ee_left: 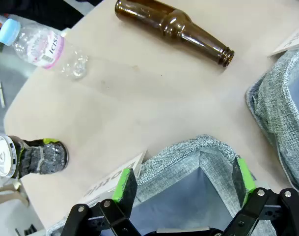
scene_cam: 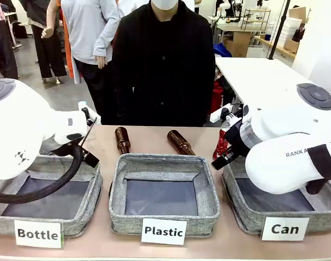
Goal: Sort the can waste into the basket.
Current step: Pick up the can waste from the table and place it in the right Fabric basket.
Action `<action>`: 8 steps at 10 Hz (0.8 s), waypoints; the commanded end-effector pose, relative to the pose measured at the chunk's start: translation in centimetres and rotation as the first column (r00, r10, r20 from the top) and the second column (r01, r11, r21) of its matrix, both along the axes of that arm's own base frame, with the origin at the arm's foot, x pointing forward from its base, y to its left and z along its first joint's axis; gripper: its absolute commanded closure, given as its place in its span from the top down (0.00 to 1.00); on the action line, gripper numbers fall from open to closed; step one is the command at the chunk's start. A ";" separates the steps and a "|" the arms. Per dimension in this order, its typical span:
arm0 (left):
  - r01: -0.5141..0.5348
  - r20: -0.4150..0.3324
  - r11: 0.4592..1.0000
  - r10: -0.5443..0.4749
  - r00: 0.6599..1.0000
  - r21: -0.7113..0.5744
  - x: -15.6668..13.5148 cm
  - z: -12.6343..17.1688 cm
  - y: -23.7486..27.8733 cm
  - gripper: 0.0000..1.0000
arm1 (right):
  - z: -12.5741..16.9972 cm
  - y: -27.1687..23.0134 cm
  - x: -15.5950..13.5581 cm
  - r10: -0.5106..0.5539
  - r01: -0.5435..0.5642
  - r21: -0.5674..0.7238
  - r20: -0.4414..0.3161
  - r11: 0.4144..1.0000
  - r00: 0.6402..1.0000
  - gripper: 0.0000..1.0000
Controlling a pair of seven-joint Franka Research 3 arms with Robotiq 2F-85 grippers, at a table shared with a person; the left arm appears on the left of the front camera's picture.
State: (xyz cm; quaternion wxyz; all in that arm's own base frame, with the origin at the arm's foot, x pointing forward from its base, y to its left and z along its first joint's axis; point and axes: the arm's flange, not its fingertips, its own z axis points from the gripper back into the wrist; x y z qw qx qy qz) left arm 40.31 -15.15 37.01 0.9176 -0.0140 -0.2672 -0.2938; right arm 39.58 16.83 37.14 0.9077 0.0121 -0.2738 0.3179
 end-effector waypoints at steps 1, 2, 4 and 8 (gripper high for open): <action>-0.001 0.001 1.000 0.001 1.000 0.000 0.0 0.0 0.0 1.00 | 0.0 0.0 0.0 0.000 0.000 0.000 0.000 1.000 1.000 1.00; -0.001 0.001 1.000 0.001 1.000 0.000 0.0 0.0 0.0 1.00 | 0.0 0.0 0.0 0.000 0.000 0.000 0.000 1.000 1.000 1.00; -0.001 0.001 1.000 0.001 1.000 0.000 0.0 0.0 0.0 1.00 | 0.0 0.0 0.0 0.000 0.000 0.000 0.000 1.000 1.000 1.00; -0.001 0.001 1.000 0.001 1.000 0.000 0.0 0.0 0.0 1.00 | 0.0 0.0 0.0 0.000 0.000 0.000 0.000 1.000 1.000 1.00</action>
